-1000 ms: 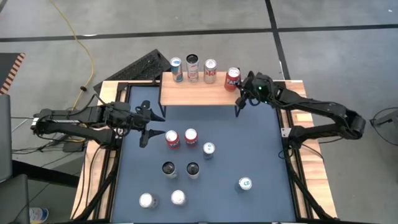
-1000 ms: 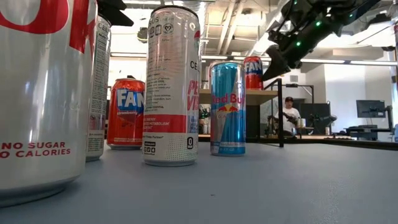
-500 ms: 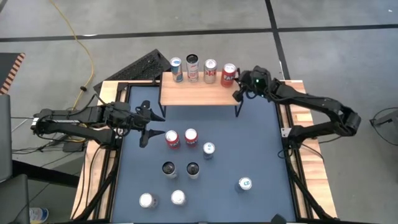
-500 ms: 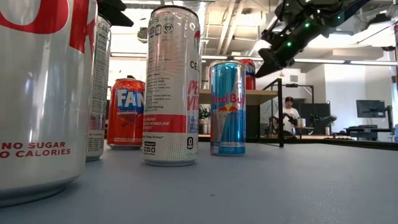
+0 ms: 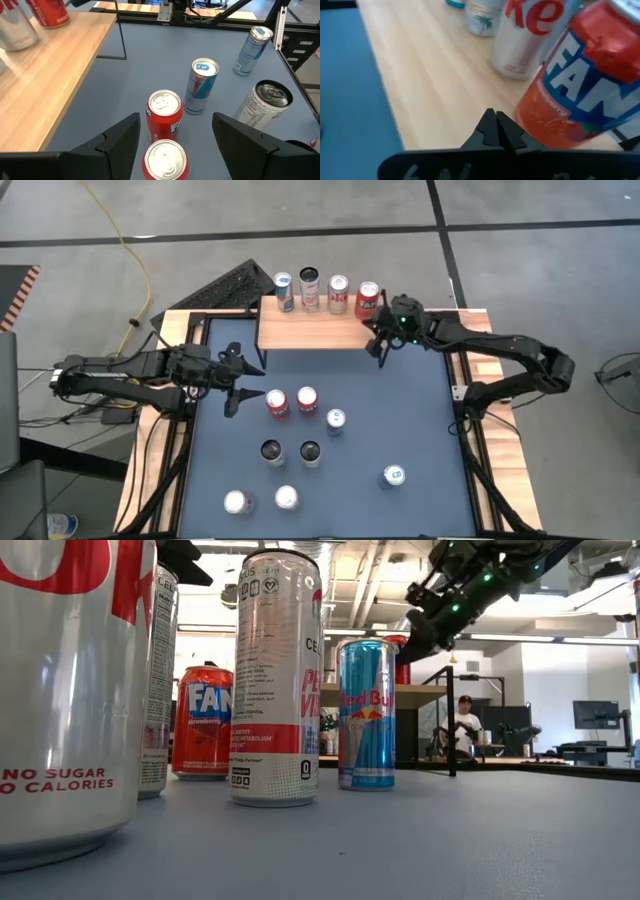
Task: Place canned beverage on shelf
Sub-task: Put the right orange soda can on the shelf
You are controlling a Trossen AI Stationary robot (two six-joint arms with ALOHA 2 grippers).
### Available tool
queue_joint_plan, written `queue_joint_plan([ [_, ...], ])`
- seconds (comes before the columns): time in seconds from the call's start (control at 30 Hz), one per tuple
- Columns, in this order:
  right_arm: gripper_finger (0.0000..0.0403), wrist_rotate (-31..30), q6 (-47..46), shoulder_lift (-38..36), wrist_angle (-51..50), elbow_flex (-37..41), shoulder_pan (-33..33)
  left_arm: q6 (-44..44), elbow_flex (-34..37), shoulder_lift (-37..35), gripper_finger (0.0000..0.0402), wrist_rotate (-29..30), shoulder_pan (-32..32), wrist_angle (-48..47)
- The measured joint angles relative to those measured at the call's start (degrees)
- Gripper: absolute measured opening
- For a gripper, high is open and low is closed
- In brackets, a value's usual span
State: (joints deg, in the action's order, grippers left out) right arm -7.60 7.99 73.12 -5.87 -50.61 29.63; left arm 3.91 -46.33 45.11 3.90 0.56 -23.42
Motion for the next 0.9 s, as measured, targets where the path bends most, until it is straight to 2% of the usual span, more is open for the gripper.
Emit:
queue_joint_plan([
  [0.27, 0.0000, -0.8, 0.2, 4.4, 5.3, 0.0, 2.5, -0.2, 0.0, 0.0, 0.0238, 0.0, 0.0, 0.0],
  [0.9, 0.0000, -0.3, 0.9, 4.9, 8.8, 0.0, 4.7, -1.1, 0.0, 0.0, 0.0238, 1.3, 0.0, 0.2],
])
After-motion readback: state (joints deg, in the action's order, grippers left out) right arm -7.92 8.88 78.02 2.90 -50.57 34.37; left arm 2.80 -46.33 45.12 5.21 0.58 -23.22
